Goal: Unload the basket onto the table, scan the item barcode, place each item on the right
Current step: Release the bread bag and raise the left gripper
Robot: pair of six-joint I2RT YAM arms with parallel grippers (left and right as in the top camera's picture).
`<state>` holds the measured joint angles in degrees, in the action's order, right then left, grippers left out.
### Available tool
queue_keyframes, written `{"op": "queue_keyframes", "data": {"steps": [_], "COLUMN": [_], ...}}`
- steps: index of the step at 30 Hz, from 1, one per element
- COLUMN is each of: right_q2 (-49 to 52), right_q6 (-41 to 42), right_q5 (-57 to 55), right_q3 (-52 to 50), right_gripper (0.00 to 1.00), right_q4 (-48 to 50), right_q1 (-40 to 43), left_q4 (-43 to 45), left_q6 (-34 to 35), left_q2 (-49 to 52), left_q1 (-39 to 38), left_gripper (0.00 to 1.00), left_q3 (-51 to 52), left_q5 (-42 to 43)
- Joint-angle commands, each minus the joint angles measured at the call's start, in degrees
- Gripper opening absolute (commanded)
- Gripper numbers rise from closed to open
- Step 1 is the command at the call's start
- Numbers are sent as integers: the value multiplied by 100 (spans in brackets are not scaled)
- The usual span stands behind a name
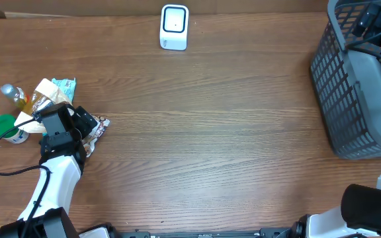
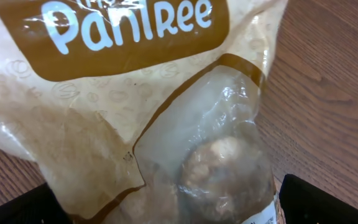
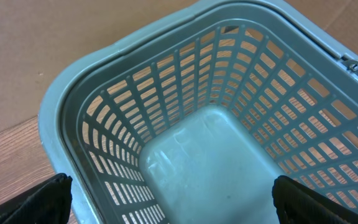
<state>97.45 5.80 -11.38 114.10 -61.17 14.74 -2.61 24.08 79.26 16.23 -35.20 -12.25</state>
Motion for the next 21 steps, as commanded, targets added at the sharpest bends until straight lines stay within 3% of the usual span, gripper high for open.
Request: {"op": "queue_keyframes", "data": {"steps": [1,5,13,15,21], "right_q2": [-55,-55,-55,-55,-55], "right_q6": [22,20,22,22,22], "right_q5": [-59,-57,-57,-59,-57], "right_q3": [103,103,103,103,103], "right_gripper": [100,100,100,100,100], "right_q4": [20,22,22,20,20], "right_q1": [2,2,2,2,2], "left_q4": [-4,-11,-472,-997,-3580], "left_q6": [79,85,166,221,90], "left_q2": [24,24,7,11,13], "left_q1": [26,26,26,26,24], "left_gripper": [99,99,100,100,100], "left_q3": [-136,-136,-177,-413,-2074], "left_q5": [-81,46,1364,1569,894]}}
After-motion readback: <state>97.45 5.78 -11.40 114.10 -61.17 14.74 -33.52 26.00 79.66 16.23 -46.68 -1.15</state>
